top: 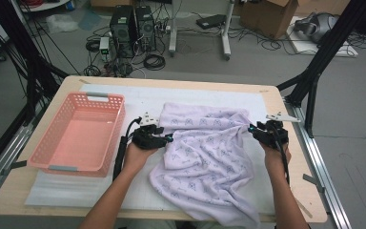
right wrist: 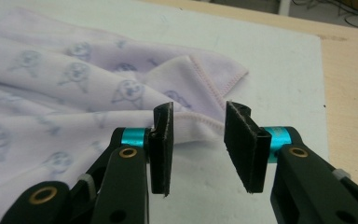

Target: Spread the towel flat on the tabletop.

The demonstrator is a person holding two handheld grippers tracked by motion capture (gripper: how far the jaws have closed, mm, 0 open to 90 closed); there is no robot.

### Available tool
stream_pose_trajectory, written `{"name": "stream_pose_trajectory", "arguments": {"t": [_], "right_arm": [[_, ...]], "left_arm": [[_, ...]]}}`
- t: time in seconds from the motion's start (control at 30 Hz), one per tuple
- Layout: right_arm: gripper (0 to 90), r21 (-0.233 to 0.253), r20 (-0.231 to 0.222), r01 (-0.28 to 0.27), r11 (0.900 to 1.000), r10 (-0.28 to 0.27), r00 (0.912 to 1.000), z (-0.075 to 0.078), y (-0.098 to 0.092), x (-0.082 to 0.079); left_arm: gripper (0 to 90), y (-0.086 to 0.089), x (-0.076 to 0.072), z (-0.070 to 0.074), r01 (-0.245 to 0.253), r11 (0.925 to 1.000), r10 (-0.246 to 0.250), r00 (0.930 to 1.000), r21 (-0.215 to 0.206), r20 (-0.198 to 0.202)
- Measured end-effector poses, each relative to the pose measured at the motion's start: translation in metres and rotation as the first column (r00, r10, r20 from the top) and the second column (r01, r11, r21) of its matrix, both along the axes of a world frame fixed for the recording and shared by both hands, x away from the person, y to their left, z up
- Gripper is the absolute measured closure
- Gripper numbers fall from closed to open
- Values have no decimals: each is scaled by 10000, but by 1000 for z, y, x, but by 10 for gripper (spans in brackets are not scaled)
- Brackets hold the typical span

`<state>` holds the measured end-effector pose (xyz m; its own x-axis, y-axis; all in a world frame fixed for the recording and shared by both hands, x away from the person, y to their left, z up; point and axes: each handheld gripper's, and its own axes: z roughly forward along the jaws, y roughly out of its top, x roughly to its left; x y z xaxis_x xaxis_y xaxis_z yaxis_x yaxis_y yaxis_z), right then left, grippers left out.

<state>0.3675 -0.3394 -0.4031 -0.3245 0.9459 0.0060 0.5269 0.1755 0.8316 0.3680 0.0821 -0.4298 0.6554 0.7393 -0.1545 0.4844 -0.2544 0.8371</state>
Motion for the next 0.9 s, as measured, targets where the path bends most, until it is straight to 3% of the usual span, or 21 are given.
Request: {"name": "stream_pose_trajectory", "arguments": {"t": [0.17,0.3,0.33,0.4,0.47,0.5,0.53,0.6,0.67,0.73,0.8,0.9], "right_arm": [[598,529,-82,-964,9939,970,9953,2,1,-24],[579,571,-279,-1432,9880,1450,9890,-7,6,-38],[576,590,-308,-1485,9872,1505,9881,-10,7,-40],[576,570,-436,-1582,9858,1607,9860,-16,9,-42],[576,502,-610,-1658,9849,1687,9838,-20,11,-41],[576,549,-647,-1656,9847,1690,9835,-21,11,-41],[579,578,-630,-1653,9845,1689,9836,-21,11,-41],[583,544,-593,-1647,9848,1679,9840,-21,12,-41],[587,513,-623,-1647,9850,1677,9839,-22,13,-41],[588,508,-708,-1649,9850,1683,9832,-23,14,-41],[587,481,-889,-1725,9838,1762,9803,-27,18,-39],[580,587,-1256,-1999,9781,2058,9705,-34,29,-33]], "left_arm": [[499,-5,-7,-13,293,9996,-292,9983,20,-504],[478,-20,-11,-19,764,9970,-754,9944,112,-740],[479,-26,-12,-21,921,9954,-898,9931,277,-750],[490,-35,-16,-20,1013,9898,-992,9947,1000,-257],[694,-39,-17,-18,853,9805,-906,9956,1768,219],[824,-39,-16,-18,781,9803,-838,9962,1812,240],[833,-38,-13,-17,647,9808,-695,9974,1841,197],[844,-31,-8,-14,-344,9796,204,9972,1982,726],[846,-14,2,-11,-1690,9767,1587,9837,1324,851],[846,2,11,-8,-2444,9663,2398,9689,814,615],[844,10,15,-6,-2555,9645,2513,9656,666,664],[836,12,14,-5,-2490,9670,2445,9664,545,789]]}}
